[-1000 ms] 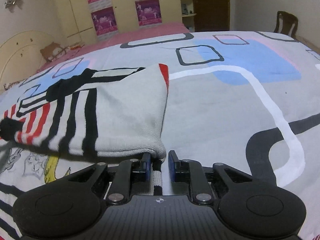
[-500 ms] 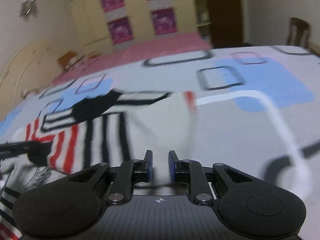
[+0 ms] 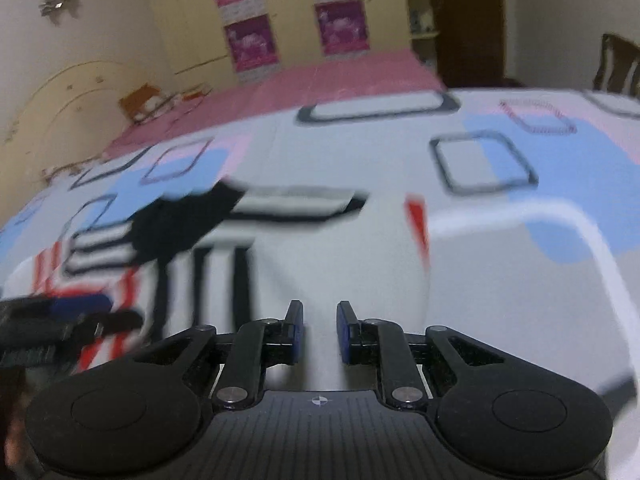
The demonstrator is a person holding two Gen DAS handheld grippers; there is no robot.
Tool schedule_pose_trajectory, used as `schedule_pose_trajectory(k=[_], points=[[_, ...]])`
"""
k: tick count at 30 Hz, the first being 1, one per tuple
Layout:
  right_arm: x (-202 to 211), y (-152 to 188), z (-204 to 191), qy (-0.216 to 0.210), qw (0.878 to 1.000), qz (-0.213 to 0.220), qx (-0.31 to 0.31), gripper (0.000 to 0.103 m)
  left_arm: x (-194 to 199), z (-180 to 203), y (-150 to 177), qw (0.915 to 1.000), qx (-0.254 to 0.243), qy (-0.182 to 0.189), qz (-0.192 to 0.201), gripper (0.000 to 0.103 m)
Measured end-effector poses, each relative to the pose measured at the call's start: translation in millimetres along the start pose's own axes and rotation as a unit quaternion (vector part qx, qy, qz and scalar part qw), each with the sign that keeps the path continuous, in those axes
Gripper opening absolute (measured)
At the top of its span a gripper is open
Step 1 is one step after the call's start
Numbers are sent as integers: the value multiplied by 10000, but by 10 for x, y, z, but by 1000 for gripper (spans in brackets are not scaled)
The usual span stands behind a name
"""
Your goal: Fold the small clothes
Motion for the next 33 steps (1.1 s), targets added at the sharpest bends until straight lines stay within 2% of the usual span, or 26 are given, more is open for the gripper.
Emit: schedule_pose_trajectory(k=[3,4,5,6,10,13,14,16,19,21,22,24,26,27,28,29,30,31,33], points=[[-301,-302,357,254,9989,-116,-375,18,-289,102,-97,9996,-119,-27,-241,61],[-401,-367,481,440,9979,-221,-419,14,-336,85,-86,9995,-134,-89,-266,61],[-444,-427,604,415,9977,-195,-503,3,-334,66,-88,9995,-154,-129,-251,61],[-457,-488,675,399,9972,-251,-586,1,-321,38,-87,9994,-154,-141,-264,61],[-346,-533,643,426,9976,-328,-434,1,-155,66,-75,9993,-139,-276,-205,62],[-157,-358,424,92,9988,-313,-361,1,-2,219,-4,9995,-268,-191,-26,72],[-123,-264,335,32,9989,-375,-273,1,2,267,32,9991,-349,-217,-70,72],[-95,-43,199,142,9978,-623,-155,1,-32,301,166,9978,-422,-321,-408,68],[199,175,35,317,9979,-520,201,1,243,255,301,9986,-331,-342,-226,68],[414,275,-40,289,9987,-343,251,1,405,202,367,9993,-150,-327,-48,69],[475,329,-62,246,9989,-312,240,1,431,179,413,9993,-123,-364,-46,72],[429,473,-53,338,9978,-539,158,1,309,157,496,9980,-209,-423,-426,72],[398,550,-61,327,9980,-532,46,2,315,146,496,9983,-239,-407,-347,72],[402,525,-89,375,9976,-575,59,4,348,136,467,9983,-213,-425,-335,71],[418,499,-127,391,9975,-587,73,18,384,113,456,9985,-169,-448,-275,71],[468,476,-166,327,9982,-492,68,44,442,63,450,9987,-85,-466,-178,71],[539,468,-206,276,9990,-338,86,56,514,10,454,9988,3,-487,-107,71],[596,459,-258,296,9992,-200,172,62,564,-67,452,9985,108,-528,-42,73],[662,443,-326,267,9993,-94,242,61,689,-284,466,9968,347,-724,36,80]])
Point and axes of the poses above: each gripper's, at about its wrist camera, not at the fingertips, and x roughly against the way its jaws point, z to its right, y to its underside, the point moved 1 cm from there along -x, roughly the way its jaws point, and after that the axes turned 9 degrees about -y, right-handed, at the moved point
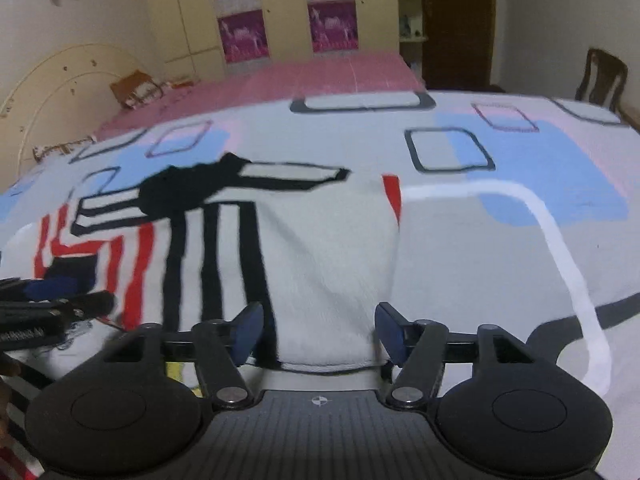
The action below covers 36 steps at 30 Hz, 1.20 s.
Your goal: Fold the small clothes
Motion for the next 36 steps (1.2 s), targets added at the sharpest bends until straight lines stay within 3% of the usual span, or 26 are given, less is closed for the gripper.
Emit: schedule_pose_trajectory(k=[2,4,7,11,13,16,20,24,36], points=[[12,-3,-23,-58,9999,5,-103,61,124,-306,14,9991,248,-314,128,92],[-11,0,-38,-58,9998,-15,-199,61,305,-675,57,9961,521,-644,297,96],[-91,13,-136,-77,9996,-62,-279,61,506,-1280,140,9889,1116,-930,310,86],[-233,4,-366,-147,9995,-96,-250,59,770,-2104,348,9668,2094,-1429,321,74],[-291,-14,-488,-199,9996,-98,-177,48,876,-2424,446,9563,2419,-1612,320,72],[-380,-63,-664,-279,9995,-120,-93,48,1000,-2758,555,9445,2682,-1866,345,72],[-471,-121,-884,-346,9993,-113,67,48,1059,-3026,628,9339,2923,-2039,307,72],[-551,-158,-1037,-390,9991,-132,122,48,1099,-3201,659,9300,2987,-2114,345,72],[-561,-184,-1125,-365,9991,-52,207,47,1057,-3321,805,9273,3085,-2098,300,72]])
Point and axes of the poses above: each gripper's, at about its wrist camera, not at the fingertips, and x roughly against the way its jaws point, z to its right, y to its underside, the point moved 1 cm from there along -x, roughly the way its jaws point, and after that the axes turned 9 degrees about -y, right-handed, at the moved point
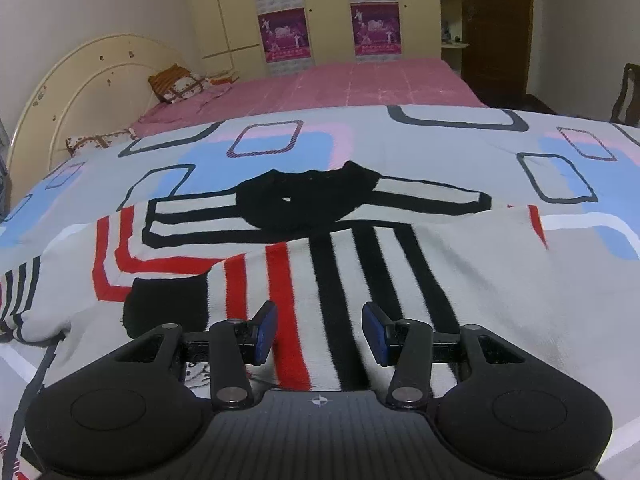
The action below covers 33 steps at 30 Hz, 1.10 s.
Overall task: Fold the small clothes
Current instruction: 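Grasp the black cuff of the other sleeve with the left gripper, then fold the held sleeve across the sweater body and open the left gripper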
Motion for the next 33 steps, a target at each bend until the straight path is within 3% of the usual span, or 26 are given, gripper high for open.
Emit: schedule_pose_trajectory(k=[2,7,12,19,21,23,27,33], points=[[23,3,29,5,10000,15,-33,28,-46,-22,-7,10000,51,22,-29,72],[63,16,74,82,9999,24,-64,27,-176,-145,-28,9980,568,229,-179,68],[77,19,103,145,9998,16,-110,27,-334,-426,-29,9835,1678,594,-310,57],[116,16,138,192,9997,41,-153,27,-582,-809,-71,9521,2956,755,-197,31],[142,13,163,207,9996,65,-183,27,-646,-859,-91,9463,3114,852,-178,7],[170,12,201,219,9995,79,-220,27,-649,-809,-137,9461,3073,1005,-185,5],[244,10,303,270,9991,160,-294,27,-413,-351,-284,9640,2302,1326,116,5],[347,-7,479,293,9980,296,-472,27,-107,751,-274,9724,1014,2097,102,5]])
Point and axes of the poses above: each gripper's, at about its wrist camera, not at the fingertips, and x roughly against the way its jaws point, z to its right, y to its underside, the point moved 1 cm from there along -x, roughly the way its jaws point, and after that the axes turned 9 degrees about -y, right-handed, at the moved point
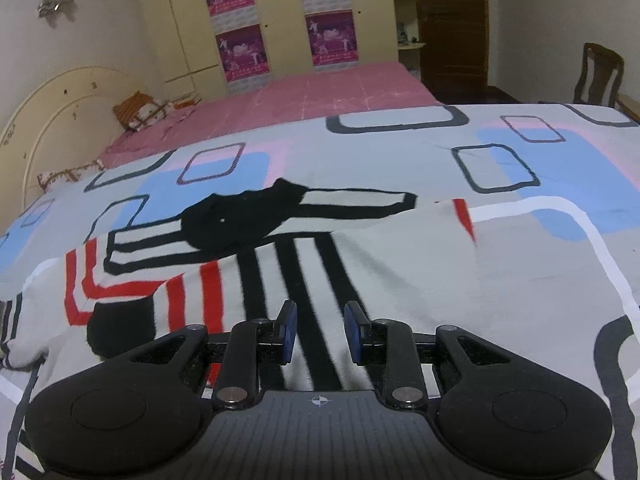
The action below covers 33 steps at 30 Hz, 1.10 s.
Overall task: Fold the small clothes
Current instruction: 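Fold the held sleeve across the sweater body and open the left gripper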
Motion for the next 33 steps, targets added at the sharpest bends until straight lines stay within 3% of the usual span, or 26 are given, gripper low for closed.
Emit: schedule_pose_trajectory(k=[3,8,15,21,24,25,26,28,31,33], points=[[66,-2,83,-6,9999,55,-96,27,-123,543,241,9976,-539,334,-270,5],[165,16,224,-7,9997,106,-237,27,-316,1345,777,9840,-1429,762,-743,5],[301,65,423,-19,9989,168,-438,27,-656,2163,1603,9511,-2586,897,-1432,5],[419,124,572,-88,9977,116,-664,28,-825,2378,2086,9280,-3041,924,-1943,7],[480,136,641,-61,9965,159,-814,33,-925,2431,2274,9145,-3179,973,-2306,28],[504,134,665,-4,9962,203,-849,64,-937,2443,2344,9094,-3228,1033,-2410,40],[534,132,677,55,9958,293,-864,89,-947,2480,2387,9066,-3274,1109,-2418,58],[605,115,676,71,9956,500,-786,90,-917,2543,2453,9014,-3303,1422,-2410,80],[616,69,649,-148,9959,480,-753,89,-760,2542,2411,9002,-3436,1421,-2268,73],[581,27,580,-297,9959,505,-693,81,-599,2418,2245,9105,-3385,1324,-1971,69]])
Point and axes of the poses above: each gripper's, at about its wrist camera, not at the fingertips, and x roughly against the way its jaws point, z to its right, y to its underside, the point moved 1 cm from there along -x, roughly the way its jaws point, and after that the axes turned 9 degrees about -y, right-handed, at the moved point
